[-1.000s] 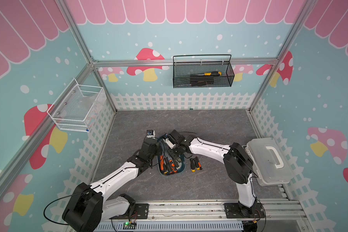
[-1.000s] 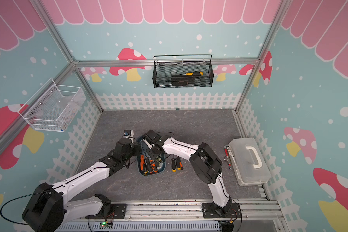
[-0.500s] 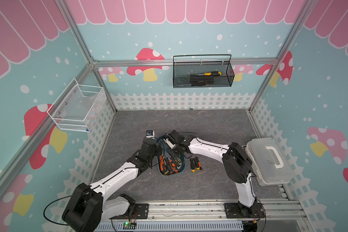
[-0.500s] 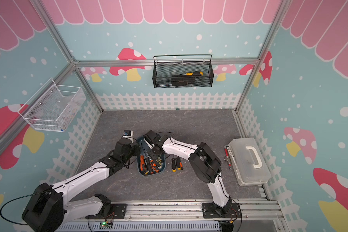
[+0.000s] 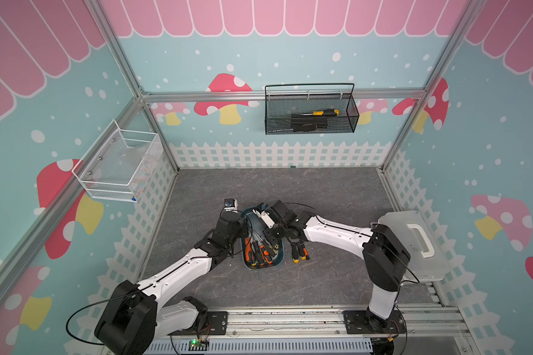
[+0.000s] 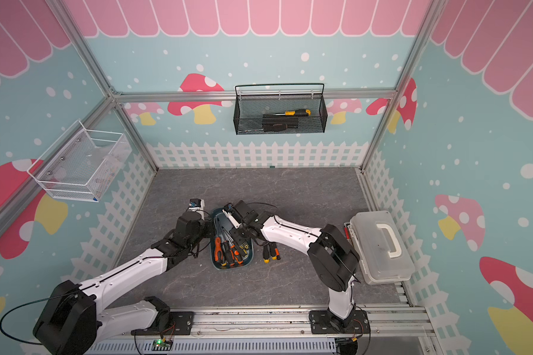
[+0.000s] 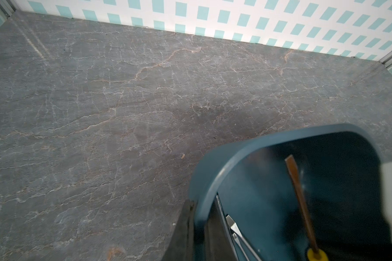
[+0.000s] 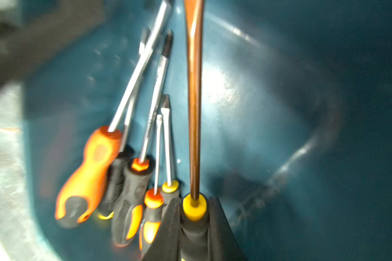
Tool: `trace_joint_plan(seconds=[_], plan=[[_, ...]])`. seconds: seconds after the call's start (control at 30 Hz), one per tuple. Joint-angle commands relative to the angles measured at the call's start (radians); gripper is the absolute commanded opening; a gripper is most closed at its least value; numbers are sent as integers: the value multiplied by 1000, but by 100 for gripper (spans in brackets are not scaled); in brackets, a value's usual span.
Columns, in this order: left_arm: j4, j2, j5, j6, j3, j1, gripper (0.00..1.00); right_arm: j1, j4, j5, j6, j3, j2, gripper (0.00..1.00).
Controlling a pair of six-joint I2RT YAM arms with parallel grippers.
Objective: Take out the screwdriver from the storage box
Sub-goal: Pick up the screwdriver from the storage box.
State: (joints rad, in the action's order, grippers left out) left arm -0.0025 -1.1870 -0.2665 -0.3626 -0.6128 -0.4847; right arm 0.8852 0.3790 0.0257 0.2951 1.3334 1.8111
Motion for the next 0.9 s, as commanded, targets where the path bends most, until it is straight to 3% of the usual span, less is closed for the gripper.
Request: trace_joint_plan(seconds=[0.0,0.43,0.63,0.87], plan=[[31,19,-25,15,2,5,0,-8,-51,28,24,-40,-55,0],[21,15,-37,25,-3,5,0,-11,-104,71,75,-158,-243,0],[33,-1,-30,24,-1,5,0,-34,-22,52,93,-218,-353,0],[41,-14,-25,28,-2,5,0,-165,49,41,118,-357,-454,0]])
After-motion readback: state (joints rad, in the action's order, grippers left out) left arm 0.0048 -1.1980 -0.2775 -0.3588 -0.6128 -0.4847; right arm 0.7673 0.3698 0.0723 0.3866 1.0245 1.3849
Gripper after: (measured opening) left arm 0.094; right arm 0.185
